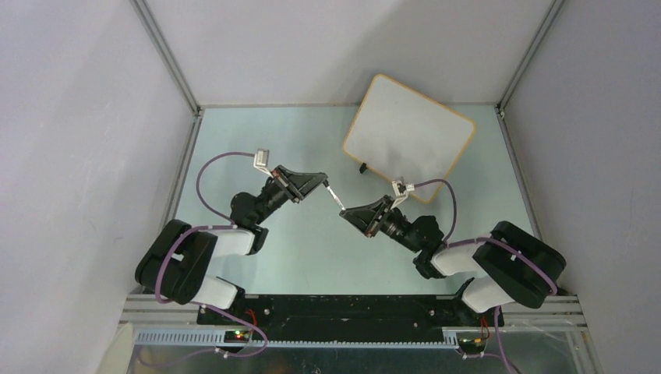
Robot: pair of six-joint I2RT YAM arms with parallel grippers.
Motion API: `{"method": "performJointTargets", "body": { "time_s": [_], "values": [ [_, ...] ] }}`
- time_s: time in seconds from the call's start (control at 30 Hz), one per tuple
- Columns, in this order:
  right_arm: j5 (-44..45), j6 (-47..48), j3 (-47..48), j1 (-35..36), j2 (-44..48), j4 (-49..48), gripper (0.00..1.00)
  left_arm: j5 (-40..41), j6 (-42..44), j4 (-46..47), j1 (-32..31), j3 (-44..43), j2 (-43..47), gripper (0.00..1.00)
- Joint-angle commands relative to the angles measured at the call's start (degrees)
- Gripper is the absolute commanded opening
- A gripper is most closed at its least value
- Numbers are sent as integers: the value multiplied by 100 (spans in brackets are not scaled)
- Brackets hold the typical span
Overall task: Write a sentence on the whiteboard
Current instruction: Open the whiteboard marker at the center of the board.
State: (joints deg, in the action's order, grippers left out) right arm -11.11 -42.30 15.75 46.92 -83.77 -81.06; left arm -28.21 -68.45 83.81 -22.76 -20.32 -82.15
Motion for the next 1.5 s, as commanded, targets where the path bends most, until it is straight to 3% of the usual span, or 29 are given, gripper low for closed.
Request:
{"method": "performJointTargets", "body": {
  "time_s": [0.0,1.23,1.47],
  "values": [
    [89,193,-321,56,400,311,0,338,78,417,315,-276,70,0],
    [325,403,-205,400,91,402,0,269,-221,421,1032,-580,-108,0],
    [788,586,-518,400,647,623,0,921,-215,390,1333,-158,-123,0]
  ]
}}
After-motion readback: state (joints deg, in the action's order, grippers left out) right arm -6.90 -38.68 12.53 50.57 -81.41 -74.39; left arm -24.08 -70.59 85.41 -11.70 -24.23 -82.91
